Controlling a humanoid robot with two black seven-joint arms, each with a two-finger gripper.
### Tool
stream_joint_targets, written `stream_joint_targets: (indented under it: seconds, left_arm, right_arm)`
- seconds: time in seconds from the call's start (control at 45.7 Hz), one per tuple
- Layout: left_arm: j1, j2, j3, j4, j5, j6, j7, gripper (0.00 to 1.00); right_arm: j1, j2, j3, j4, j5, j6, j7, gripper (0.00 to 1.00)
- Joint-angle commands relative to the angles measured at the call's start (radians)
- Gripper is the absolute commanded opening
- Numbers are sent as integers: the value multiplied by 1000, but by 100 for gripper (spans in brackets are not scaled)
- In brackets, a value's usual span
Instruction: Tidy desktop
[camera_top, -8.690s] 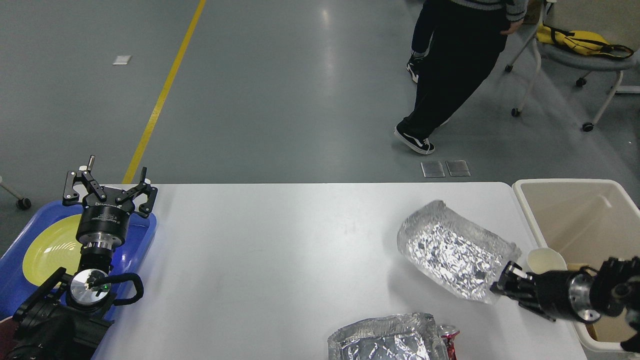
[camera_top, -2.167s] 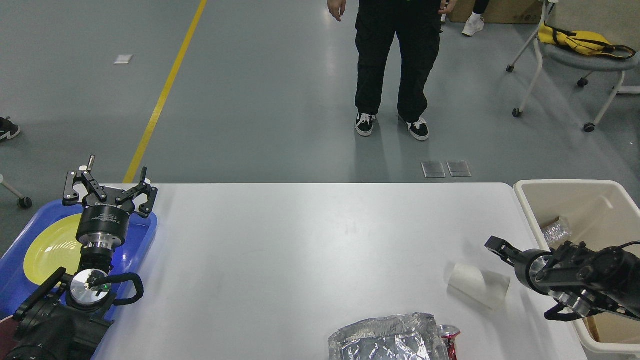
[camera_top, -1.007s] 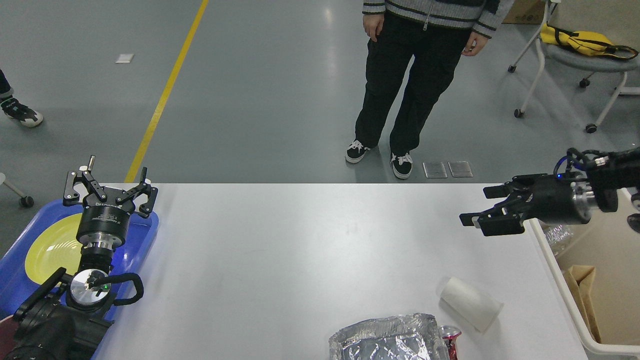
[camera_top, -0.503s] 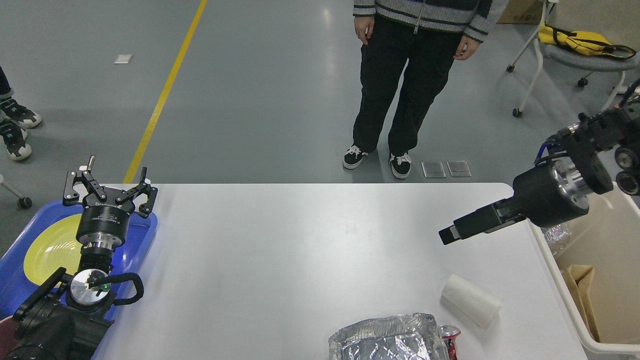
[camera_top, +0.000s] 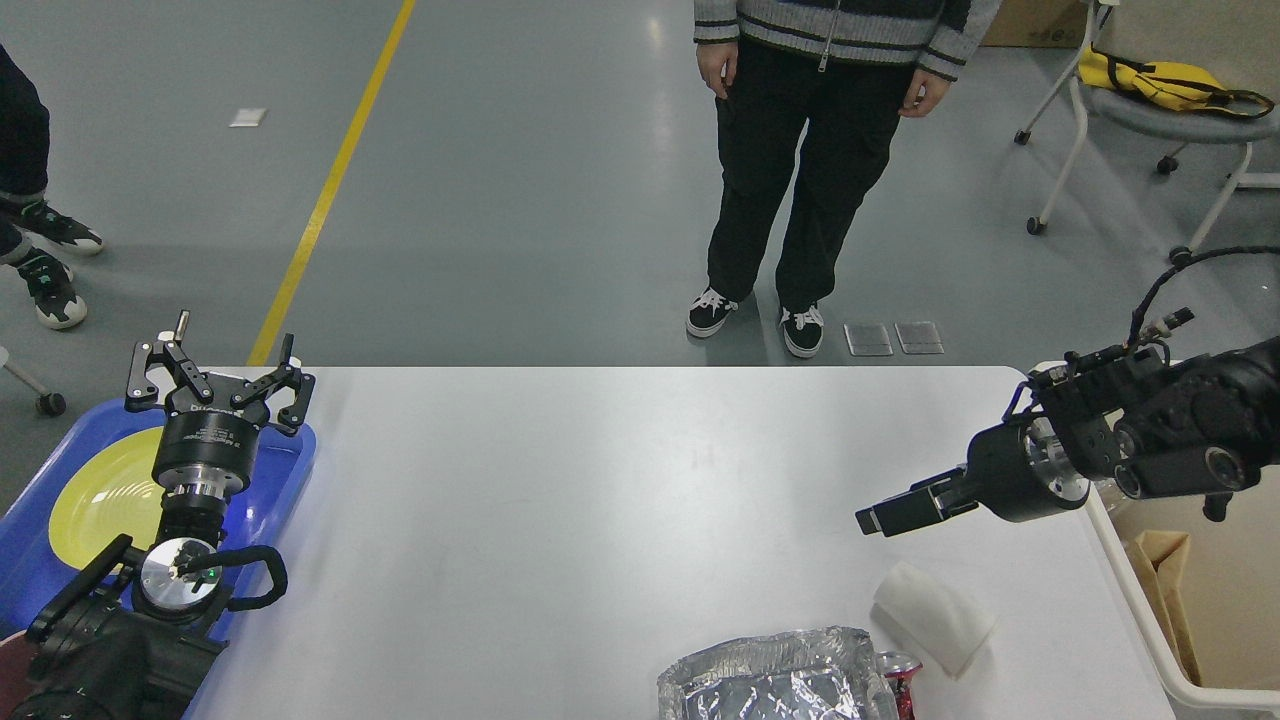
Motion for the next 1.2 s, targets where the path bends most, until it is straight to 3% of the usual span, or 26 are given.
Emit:
stream_joint_targets:
  seconds: [0.0,0.285,0.7,0.744,0.766,0.788,0.854,0.876,1.182]
  left_arm:
    - [0,0,0,-1,0,0,2,97]
    - [0,0,0,-1,0,0,2,97]
    - [0,0,0,-1,0,0,2,97]
    - [0,0,0,1,0,0,2,97]
    - [0,0,0,-1,0,0,2,97]
    - [0,0,0,1,0,0,2,97]
    - [0,0,0,-1,0,0,2,97]
    - [0,0,0,1,0,0,2,97]
    - [0,0,0,1,0,0,2,97]
  right_arm:
    - [-98,34,-40,-64,-36,-38,0,100]
    - [-325,71,-41,-274,30,-69,-3,100]
    - [-452,94,-43,-336,66,-83,-25,98]
    - [-452,95,-43,-331,78,-83,-23,92]
    - [-452,95,-46,-328,84,-83,-23,83]
    - [-452,95,-47,-325,89,-83,-23,69]
    - [-452,92,-47,-334,95,-83,-23,12]
    - [-452,92,-47,-336,98,-86,-25,1]
    - [-441,78,-51,-296,124,-170,-26,0]
